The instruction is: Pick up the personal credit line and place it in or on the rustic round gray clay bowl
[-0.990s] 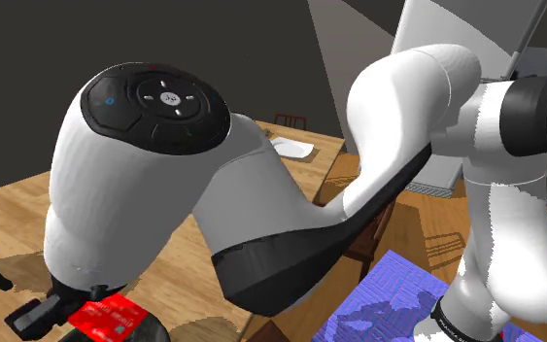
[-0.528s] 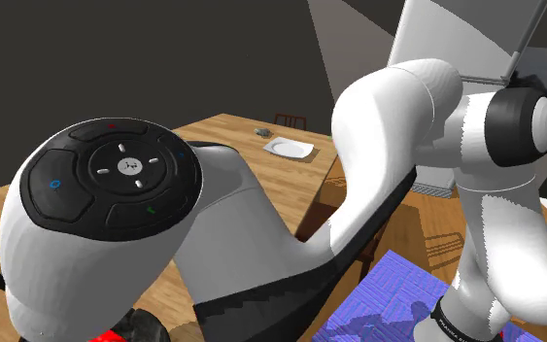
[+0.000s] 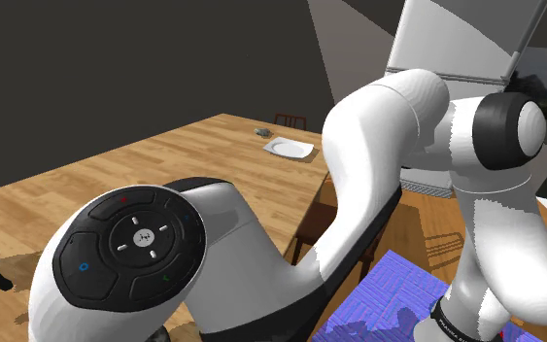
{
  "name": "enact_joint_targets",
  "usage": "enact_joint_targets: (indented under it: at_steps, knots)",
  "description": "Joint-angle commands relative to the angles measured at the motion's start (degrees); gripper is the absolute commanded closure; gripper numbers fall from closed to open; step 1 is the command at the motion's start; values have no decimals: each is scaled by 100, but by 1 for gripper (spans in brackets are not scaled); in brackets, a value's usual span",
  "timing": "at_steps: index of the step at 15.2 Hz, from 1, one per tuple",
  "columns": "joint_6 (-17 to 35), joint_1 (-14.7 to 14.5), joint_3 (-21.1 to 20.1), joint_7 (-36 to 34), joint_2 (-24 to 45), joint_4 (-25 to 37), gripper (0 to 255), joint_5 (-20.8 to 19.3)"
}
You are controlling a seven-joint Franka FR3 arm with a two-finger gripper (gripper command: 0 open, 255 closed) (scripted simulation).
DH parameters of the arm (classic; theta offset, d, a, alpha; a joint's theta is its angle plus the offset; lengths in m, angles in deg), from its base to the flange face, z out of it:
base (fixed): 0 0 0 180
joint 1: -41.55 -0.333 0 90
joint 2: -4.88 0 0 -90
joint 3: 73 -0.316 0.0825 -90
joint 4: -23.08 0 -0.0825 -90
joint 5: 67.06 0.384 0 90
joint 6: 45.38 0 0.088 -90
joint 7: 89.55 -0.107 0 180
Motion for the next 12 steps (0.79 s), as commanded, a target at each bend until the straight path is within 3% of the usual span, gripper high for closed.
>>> enact_joint_targets:
  at_steps: [1, 9, 10, 12]
  knots:
    - [97, -9, 58, -91, 56, -71, 255, -93]
    - [109, -13, 66, -105, 65, -79, 255, -107]
    - [109, -13, 66, -105, 65, -79, 0, -107]
    - [109, -13, 66, -105, 65, -79, 0, -107]
